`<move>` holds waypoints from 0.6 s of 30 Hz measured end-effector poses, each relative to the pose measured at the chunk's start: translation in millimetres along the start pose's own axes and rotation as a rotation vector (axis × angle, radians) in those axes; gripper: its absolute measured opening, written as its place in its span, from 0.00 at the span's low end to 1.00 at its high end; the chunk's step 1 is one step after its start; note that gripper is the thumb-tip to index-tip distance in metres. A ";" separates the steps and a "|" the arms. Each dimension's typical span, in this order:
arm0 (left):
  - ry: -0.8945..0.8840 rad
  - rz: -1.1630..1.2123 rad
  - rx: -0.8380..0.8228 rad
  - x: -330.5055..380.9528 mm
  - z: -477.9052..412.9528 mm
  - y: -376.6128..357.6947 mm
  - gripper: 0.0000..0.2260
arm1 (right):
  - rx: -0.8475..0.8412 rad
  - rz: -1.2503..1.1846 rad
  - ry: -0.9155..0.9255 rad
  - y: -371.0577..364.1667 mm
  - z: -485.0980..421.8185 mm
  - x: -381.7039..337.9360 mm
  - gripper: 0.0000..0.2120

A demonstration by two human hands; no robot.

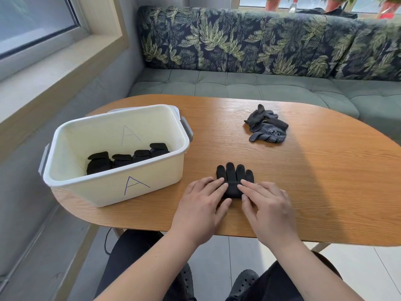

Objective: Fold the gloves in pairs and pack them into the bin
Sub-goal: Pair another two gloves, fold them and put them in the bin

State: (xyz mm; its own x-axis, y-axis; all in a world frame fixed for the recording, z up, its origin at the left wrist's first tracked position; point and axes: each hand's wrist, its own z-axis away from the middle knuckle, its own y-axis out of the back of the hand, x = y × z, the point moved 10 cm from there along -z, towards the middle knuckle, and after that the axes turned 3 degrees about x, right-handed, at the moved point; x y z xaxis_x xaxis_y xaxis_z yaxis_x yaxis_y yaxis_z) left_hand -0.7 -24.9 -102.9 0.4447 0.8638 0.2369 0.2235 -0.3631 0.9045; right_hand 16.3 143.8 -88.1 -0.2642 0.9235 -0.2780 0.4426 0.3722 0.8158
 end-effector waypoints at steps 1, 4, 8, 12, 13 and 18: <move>0.005 -0.001 -0.010 -0.7 -0.7 -1.1 0.24 | 0.004 0.003 -0.009 -0.2 -0.3 0.6 0.15; 0.003 0.005 -0.025 -0.2 -0.8 -1.5 0.25 | 0.014 -0.014 -0.003 1.6 -0.6 0.8 0.14; -0.005 0.013 0.009 1.7 0.7 2.8 0.24 | 0.040 -0.027 -0.014 4.4 2.0 1.9 0.13; 0.026 0.028 -0.006 -1.6 -0.8 1.1 0.23 | 0.015 -0.024 -0.056 0.8 0.4 5.1 0.12; 0.030 0.039 -0.016 -2.6 -1.1 0.7 0.23 | 0.002 -0.034 -0.059 -0.3 -0.1 5.8 0.12; 0.041 0.075 -0.017 -5.4 -1.5 4.7 0.21 | -0.054 -0.121 -0.054 -3.4 -2.1 9.0 0.17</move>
State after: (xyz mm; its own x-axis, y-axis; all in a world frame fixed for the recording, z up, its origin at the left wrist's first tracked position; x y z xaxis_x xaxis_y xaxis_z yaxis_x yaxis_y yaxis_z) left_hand -3.3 -30.7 -99.4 0.4239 0.8479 0.3185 0.1760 -0.4220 0.8893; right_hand 10.6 150.7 -92.3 -0.2658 0.8766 -0.4012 0.3634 0.4765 0.8005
